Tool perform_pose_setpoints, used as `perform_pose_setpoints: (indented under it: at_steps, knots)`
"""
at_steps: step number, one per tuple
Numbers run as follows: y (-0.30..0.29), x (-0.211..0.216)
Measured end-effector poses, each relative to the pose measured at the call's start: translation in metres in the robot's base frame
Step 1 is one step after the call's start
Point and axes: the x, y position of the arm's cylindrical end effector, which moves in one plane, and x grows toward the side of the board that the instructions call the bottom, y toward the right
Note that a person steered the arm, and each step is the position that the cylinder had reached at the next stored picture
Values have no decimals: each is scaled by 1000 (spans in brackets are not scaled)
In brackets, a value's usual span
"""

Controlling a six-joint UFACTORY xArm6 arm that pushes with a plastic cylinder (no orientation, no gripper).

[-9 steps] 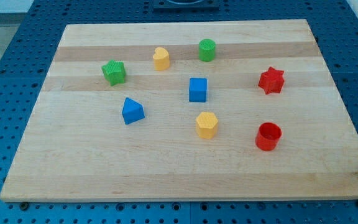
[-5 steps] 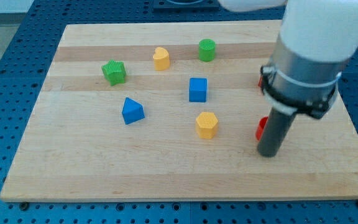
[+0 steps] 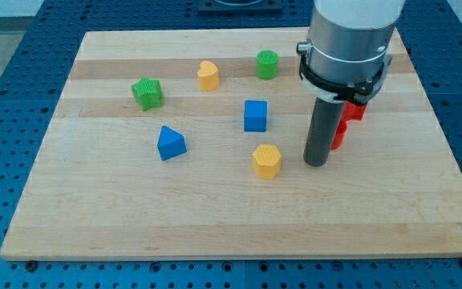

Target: Move the red circle towards the red star

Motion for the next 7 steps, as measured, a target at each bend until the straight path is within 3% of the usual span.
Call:
perform_pose_setpoints:
  at_steps: [4,7]
  knots:
    - [-33,-9]
    - [17,-39]
